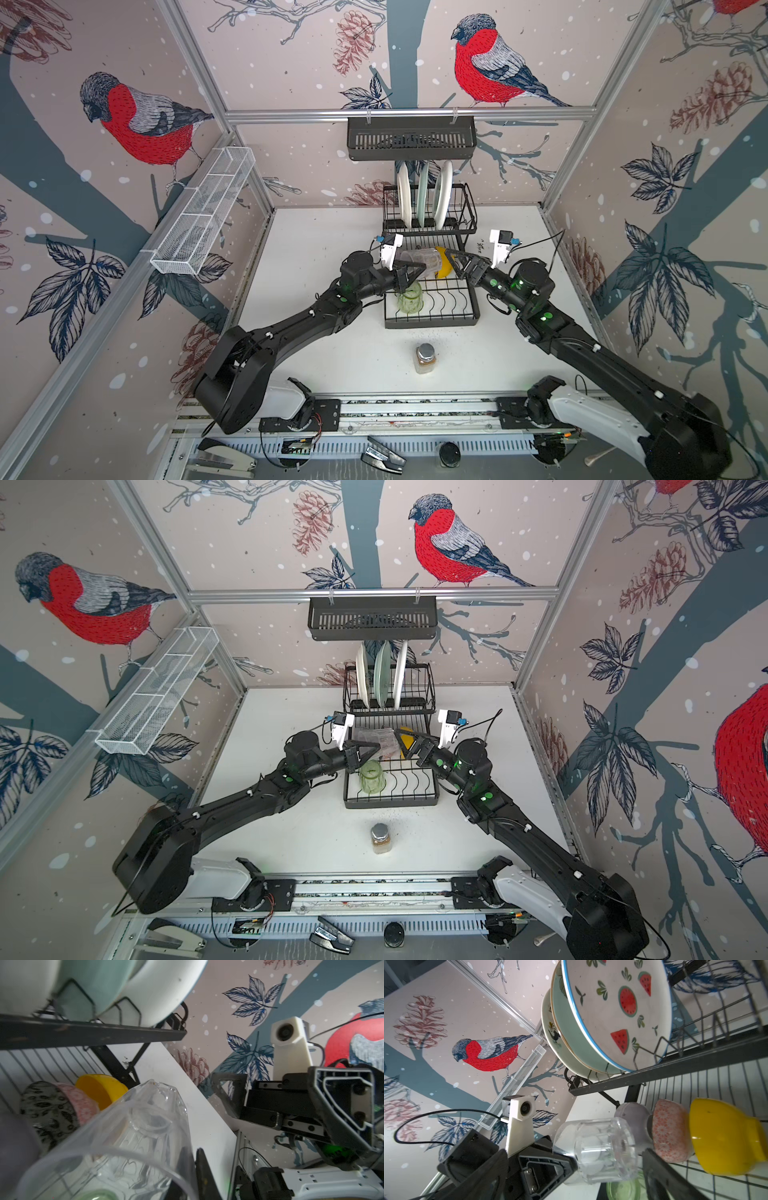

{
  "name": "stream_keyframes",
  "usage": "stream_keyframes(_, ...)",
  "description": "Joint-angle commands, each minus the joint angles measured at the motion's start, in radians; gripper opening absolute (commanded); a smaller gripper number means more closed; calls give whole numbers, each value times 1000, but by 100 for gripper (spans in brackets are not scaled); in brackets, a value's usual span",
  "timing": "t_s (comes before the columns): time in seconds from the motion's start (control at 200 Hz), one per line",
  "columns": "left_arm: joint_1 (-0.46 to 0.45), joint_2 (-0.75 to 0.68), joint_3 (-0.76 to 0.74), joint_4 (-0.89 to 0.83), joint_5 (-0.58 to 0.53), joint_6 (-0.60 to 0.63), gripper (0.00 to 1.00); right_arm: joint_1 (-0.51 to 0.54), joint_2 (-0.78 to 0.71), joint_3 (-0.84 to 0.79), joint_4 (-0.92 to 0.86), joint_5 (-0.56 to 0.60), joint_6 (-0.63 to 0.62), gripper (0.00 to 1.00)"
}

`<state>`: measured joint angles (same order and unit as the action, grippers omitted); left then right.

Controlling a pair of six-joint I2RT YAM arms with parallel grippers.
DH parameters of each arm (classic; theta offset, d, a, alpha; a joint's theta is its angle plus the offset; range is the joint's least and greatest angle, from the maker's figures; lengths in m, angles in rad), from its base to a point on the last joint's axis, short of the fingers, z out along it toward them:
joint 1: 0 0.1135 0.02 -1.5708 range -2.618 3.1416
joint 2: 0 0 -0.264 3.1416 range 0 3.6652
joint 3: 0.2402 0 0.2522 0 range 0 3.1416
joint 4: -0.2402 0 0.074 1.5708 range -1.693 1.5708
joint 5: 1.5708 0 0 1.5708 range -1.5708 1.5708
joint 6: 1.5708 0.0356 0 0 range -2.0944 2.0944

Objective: Unload the mixed dishes from the dish rack
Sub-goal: 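Set the clear glass on the table with the left gripper while the right withdraws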

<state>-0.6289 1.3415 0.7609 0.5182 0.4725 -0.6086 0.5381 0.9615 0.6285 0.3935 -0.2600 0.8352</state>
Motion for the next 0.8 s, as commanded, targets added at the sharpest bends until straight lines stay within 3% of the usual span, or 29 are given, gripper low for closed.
stream_keyframes(0.0, 14, -57, 24, -230, -183, 92, 0, 9, -20, 29, -149, 131, -125, 100)
stream_keyframes(0.125, 49, -131, 43, -391, -284, 90, 0, 15, -35, 44, -245, 211, -191, 100)
stream_keyframes(0.25, 97, -183, 75, -535, -416, 81, 0, 15, -50, 18, -228, 242, -228, 100)
stream_keyframes(0.49, 147, -132, 218, -723, -655, 153, 0, 15, -44, 39, -288, 284, -312, 100)
stream_keyframes(0.595, 174, -82, 264, -748, -689, 165, 0, 13, -46, 37, -324, 314, -335, 100)
stream_keyframes(0.795, 277, 48, 341, -793, -630, 177, 0, 10, -62, 15, -351, 328, -354, 100)
